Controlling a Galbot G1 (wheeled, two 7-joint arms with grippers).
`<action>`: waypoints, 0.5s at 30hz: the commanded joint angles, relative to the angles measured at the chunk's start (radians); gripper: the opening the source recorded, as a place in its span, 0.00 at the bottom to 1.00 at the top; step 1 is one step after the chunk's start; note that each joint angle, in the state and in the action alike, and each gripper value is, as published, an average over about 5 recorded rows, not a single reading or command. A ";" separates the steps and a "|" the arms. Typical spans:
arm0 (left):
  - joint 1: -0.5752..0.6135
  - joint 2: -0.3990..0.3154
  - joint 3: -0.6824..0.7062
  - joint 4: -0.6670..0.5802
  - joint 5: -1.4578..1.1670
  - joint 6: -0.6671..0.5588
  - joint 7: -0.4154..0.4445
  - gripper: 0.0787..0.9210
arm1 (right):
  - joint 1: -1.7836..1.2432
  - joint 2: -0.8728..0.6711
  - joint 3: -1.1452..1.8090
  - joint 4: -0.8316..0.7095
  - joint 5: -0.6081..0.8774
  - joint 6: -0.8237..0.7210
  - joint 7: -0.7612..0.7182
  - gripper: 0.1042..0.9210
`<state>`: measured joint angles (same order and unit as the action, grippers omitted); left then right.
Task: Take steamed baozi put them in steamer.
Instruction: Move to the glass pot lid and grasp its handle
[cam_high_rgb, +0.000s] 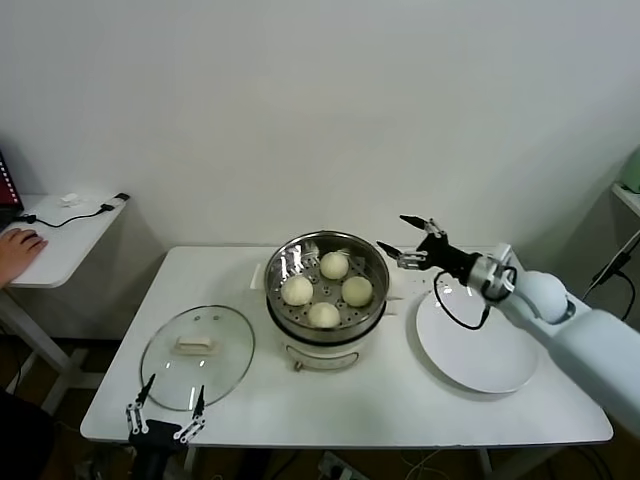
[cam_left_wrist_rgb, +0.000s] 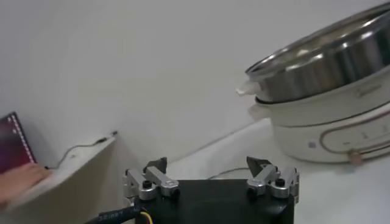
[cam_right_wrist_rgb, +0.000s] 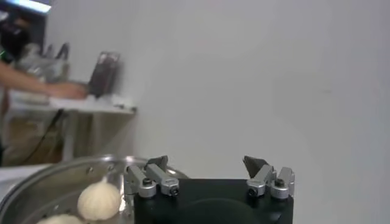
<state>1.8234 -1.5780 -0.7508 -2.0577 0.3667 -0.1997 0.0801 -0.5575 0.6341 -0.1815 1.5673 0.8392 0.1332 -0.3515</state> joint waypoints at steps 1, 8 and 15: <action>-0.052 0.003 -0.052 -0.020 0.509 0.014 -0.061 0.88 | -0.649 0.195 0.698 0.095 -0.117 0.033 0.055 0.88; -0.088 0.033 -0.072 -0.002 1.092 0.064 -0.106 0.88 | -0.777 0.303 0.816 0.099 -0.165 0.049 0.021 0.88; -0.170 0.064 -0.030 0.122 1.294 0.144 -0.134 0.88 | -0.826 0.353 0.854 0.070 -0.188 0.069 -0.002 0.88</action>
<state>1.7400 -1.5380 -0.7898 -2.0407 1.1304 -0.1416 -0.0091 -1.1609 0.8732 0.4546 1.6301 0.7054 0.1824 -0.3458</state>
